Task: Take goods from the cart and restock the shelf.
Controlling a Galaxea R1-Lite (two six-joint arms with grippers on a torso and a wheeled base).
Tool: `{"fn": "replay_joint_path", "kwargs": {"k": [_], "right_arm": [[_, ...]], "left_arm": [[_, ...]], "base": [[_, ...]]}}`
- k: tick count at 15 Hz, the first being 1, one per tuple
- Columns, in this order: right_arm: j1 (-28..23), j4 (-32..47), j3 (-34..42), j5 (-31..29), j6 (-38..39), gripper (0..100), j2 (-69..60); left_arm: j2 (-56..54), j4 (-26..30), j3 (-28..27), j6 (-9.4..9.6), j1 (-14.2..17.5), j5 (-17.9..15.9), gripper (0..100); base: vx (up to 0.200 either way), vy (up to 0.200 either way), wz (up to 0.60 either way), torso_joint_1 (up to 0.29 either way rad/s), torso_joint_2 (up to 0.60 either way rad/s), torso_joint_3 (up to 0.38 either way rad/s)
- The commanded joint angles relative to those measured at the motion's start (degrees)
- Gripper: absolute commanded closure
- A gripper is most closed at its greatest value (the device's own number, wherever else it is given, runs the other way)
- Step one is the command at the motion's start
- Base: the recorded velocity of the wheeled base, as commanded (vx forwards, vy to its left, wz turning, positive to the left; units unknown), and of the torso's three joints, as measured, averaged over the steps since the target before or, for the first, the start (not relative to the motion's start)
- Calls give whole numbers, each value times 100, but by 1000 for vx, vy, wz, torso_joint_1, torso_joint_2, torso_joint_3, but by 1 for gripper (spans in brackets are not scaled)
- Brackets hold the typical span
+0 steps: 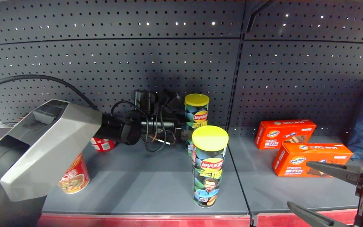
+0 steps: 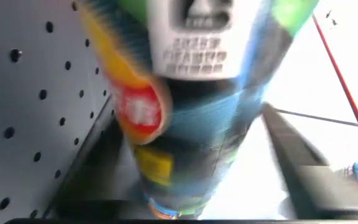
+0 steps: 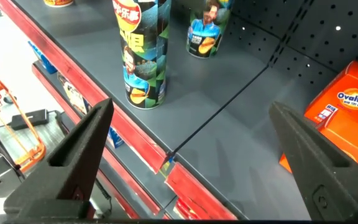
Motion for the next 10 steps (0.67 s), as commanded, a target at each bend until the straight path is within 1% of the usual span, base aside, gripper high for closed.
{"fn": "replay_joint_path", "kwargs": {"k": [1,3,5,6,7,8,9,10], "right_arm": [[3,-1,-4,3,-4,0,19],[3,-1,-30,-14,-4,0,63],[-6,-1,-127,-32,-4,0,204],[-24,7,-232,-41,-4,0,309],[-24,7,-426,-58,-4,0,485],[-33,7,-575,-155,-4,0,643],[-33,7,-575,-155,-4,0,643],[-24,7,-839,-313,-12,0,1056]], "left_arm": [[-36,-8,19,1,-65,8,0],[-124,-26,142,10,-83,61,0],[-458,-78,546,28,-65,184,0],[-801,-140,1082,54,-39,237,0],[-1249,-491,1952,63,14,325,0],[-1512,-948,2612,54,154,404,0],[-1512,-948,2612,54,154,404,0],[-2040,-1599,3737,45,453,430,0]], "base": [[0,0,0,0,0,0],[0,0,0,0,0,0],[0,0,0,0,0,0],[0,0,0,0,0,0],[0,0,0,0,0,0],[0,0,0,0,0,0],[0,0,0,0,0,0],[0,0,0,0,0,0]]}}
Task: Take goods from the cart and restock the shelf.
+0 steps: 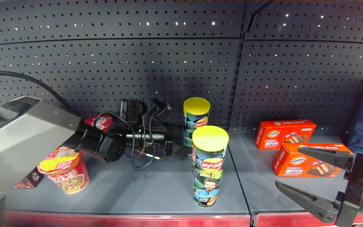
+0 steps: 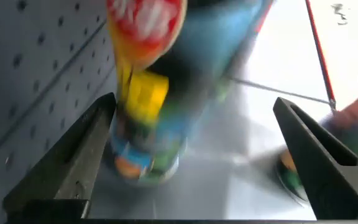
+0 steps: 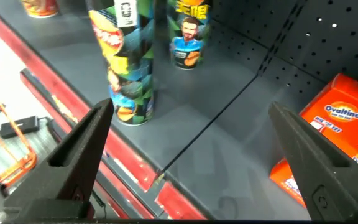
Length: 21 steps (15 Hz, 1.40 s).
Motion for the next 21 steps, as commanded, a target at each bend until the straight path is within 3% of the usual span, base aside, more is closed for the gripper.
{"fn": "replay_joint_path", "kwargs": {"k": [1,4,8,9,10,12,13,14,15,16,17,18,21], "right_arm": [[0,-7,-338,-110,1,0,715],[-35,-16,-382,-119,-8,0,1189],[-44,-34,-426,-119,-8,0,1567],[-44,-25,-462,-136,-8,0,1567],[-52,-25,-462,-154,-8,0,1558],[-88,-25,-444,-242,1,0,1558],[-105,-25,-453,-242,1,0,1567],[-114,-16,-462,-242,1,0,1585],[-132,-25,-479,-242,1,0,1673],[-167,-34,-497,-242,-8,0,1708],[-193,-42,-532,-242,-8,0,1778],[-202,-51,-576,-242,-8,0,1787],[-316,-51,-629,-233,-8,0,1848]], "left_arm": [[-1211,-706,1748,-4,485,66,0],[-1888,-715,2346,14,801,66,0],[-2441,-715,2724,14,898,101,0],[-2477,-715,2803,23,880,268,0],[-2468,-715,2812,23,845,514,0],[-2406,-715,2785,-39,388,1621,0],[-2371,-706,2768,-48,283,1806,0],[-2248,-706,2741,-144,19,2219,0],[-2037,-706,2583,-276,-253,2869,0],[-1809,-706,2390,-276,-306,3239,0],[-1475,-688,2056,-250,-324,3819,0],[-1246,-688,1775,-250,-332,4109,0],[-763,-644,1168,-241,-332,4390,0]], "base": [[0,0,0,0,0,0],[0,0,0,0,0,0],[0,0,0,0,0,0],[0,0,0,0,0,0],[0,0,0,0,0,0],[0,0,0,0,0,0],[0,0,0,0,0,0],[0,0,0,0,0,0],[0,0,0,0,0,0],[0,0,0,0,0,0],[0,0,0,0,0,0],[0,0,0,0,0,0],[0,0,0,0,0,0]]}}
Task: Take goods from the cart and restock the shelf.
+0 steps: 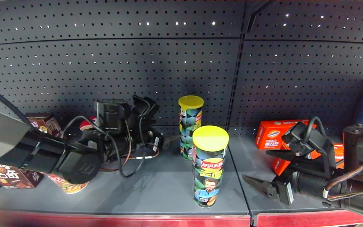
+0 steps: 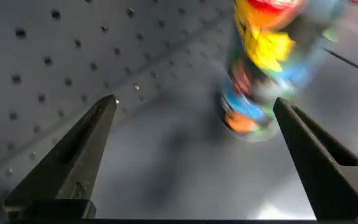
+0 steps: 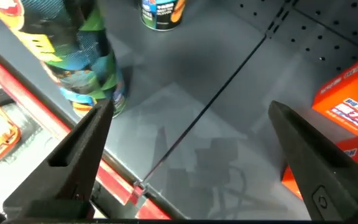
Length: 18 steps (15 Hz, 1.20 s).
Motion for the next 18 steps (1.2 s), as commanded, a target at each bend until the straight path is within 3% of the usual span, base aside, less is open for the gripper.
{"fn": "replay_joint_path", "kwargs": {"k": [1,11,18], "right_arm": [[-68,-4,-28,2,-4,0,54],[-129,-4,-45,55,-4,0,81],[-121,-12,-45,55,-4,0,72]], "left_arm": [[573,8,-431,23,-15,166,0],[1101,8,-923,23,20,579,0],[1171,16,-1099,-3,-103,588,0]], "base": [[0,0,0,0,0,0],[0,0,0,0,0,0],[0,0,0,0,0,0]]}}
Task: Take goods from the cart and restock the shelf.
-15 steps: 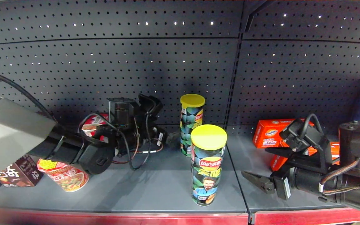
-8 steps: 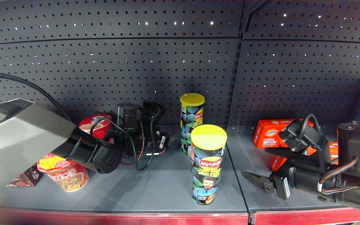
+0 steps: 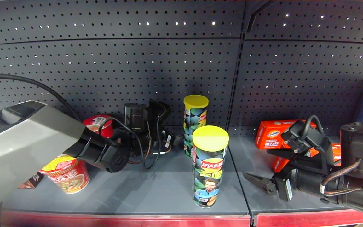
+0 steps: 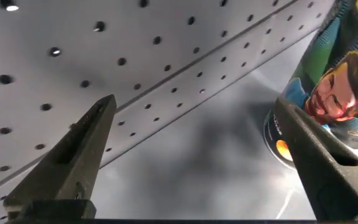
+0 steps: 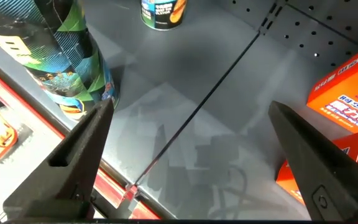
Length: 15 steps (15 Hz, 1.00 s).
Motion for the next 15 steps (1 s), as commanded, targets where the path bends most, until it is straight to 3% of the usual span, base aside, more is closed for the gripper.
{"fn": "replay_joint_path", "kwargs": {"k": [1,6,8,13,15], "right_arm": [[5,-1,1,0,-1,0,-10],[22,-1,27,-17,-1,0,-36],[40,7,27,-35,-1,0,-19],[242,25,-87,-70,-28,0,324],[304,16,-122,-70,-45,0,535]], "left_arm": [[26,-7,-4,-1,-18,-2,0],[61,-7,-22,-19,-97,-2,0],[17,-16,31,-27,-80,174,0],[-880,11,550,-45,201,244,0],[-1442,11,1095,-36,281,244,0]], "base": [[0,0,0,0,0,0],[0,0,0,0,0,0],[0,0,0,0,0,0],[0,0,0,0,0,0],[0,0,0,0,0,0]]}}
